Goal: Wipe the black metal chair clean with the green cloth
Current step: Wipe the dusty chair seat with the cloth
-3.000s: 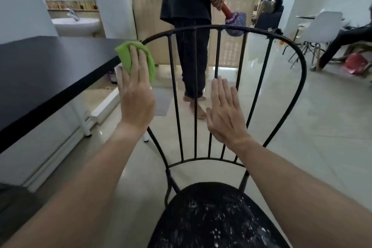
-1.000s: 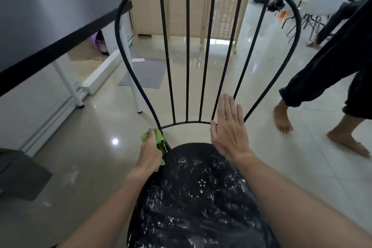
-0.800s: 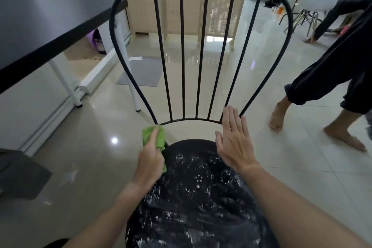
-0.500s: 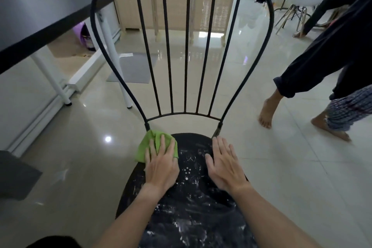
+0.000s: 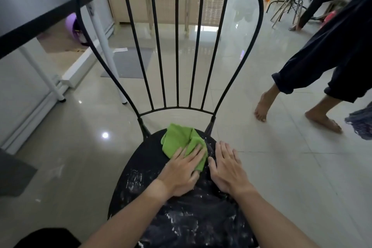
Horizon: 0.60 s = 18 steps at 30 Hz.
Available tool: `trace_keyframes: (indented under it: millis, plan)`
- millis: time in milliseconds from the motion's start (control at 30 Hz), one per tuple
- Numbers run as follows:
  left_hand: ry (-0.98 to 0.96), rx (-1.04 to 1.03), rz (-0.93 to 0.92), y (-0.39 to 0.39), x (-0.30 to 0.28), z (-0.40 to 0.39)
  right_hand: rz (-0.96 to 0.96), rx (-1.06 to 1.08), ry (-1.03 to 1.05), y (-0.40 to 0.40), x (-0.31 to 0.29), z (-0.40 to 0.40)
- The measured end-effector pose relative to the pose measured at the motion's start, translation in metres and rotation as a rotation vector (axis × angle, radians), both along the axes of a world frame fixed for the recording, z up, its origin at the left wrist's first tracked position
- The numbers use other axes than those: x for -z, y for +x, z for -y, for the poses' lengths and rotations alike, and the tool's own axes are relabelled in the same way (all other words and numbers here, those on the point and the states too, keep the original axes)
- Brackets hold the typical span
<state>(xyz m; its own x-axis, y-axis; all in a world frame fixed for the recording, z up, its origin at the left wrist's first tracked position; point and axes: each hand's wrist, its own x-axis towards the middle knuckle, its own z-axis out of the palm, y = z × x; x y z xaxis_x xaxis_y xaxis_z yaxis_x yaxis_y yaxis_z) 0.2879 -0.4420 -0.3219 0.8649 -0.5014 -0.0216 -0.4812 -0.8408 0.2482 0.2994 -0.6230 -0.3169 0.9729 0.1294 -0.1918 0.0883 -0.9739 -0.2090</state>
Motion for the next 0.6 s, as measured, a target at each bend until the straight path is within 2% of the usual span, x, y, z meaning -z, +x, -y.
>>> trace_keyframes:
  millis: [67, 167, 333, 433, 600]
  plan:
    - [-0.003, -0.072, -0.011, -0.002, 0.003, -0.021, -0.003, 0.002, 0.004, -0.001, -0.001, -0.001]
    - [0.052, -0.295, -0.017, -0.007, 0.005, -0.046, 0.023, -0.016, -0.009, -0.004, 0.001, 0.002]
    - [0.046, -0.502, -0.112, 0.013, 0.0, -0.022, 0.039, 0.012, 0.001, -0.008, 0.003, 0.005]
    - [0.03, -0.426, -0.125, 0.029, -0.007, 0.01, 0.038, 0.038, -0.011, -0.016, 0.002, 0.009]
    - [0.083, -0.108, -0.11, 0.016, -0.011, 0.05, 0.021, 0.044, -0.019, -0.022, 0.002, 0.019]
